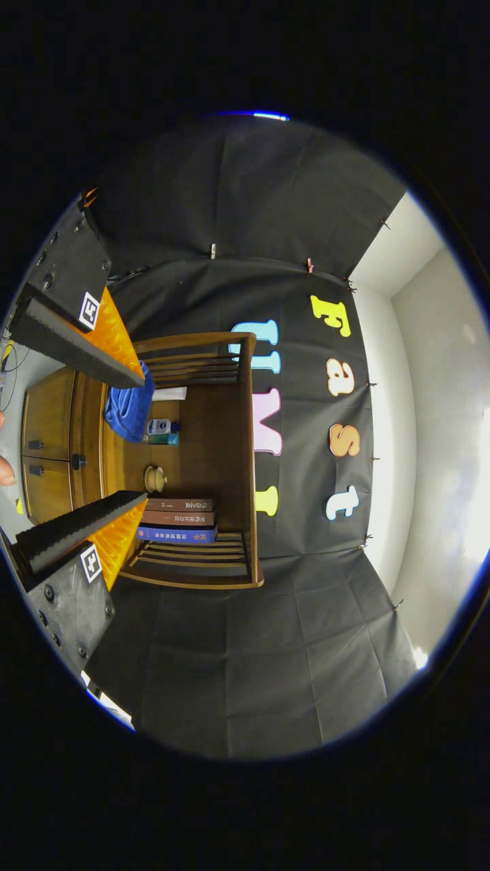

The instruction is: Pull open the drawer, take out the items inside it, and place them on the countertop above the cabinet.

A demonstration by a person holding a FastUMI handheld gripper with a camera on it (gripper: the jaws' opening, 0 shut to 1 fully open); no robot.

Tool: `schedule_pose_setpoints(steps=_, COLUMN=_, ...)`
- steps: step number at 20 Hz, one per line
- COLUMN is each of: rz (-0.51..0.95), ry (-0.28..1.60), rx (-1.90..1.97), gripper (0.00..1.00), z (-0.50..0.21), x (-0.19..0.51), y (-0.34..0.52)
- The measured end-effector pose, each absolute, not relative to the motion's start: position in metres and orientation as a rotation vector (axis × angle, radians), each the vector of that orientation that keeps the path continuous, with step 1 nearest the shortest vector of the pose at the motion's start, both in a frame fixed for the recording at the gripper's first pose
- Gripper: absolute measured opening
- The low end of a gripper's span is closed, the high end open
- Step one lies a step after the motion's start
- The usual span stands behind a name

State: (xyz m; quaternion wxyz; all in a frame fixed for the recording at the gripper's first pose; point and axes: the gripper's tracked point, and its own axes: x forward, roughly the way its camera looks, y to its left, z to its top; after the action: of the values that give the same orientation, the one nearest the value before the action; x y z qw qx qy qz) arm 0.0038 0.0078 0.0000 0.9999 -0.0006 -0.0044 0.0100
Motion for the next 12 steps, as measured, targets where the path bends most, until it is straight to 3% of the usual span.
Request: schedule_pose_setpoints(steps=12, rz=0.053, ry=0.012, rx=-0.014, gripper=0.98, z=-0.080, x=0.086, y=-0.004)
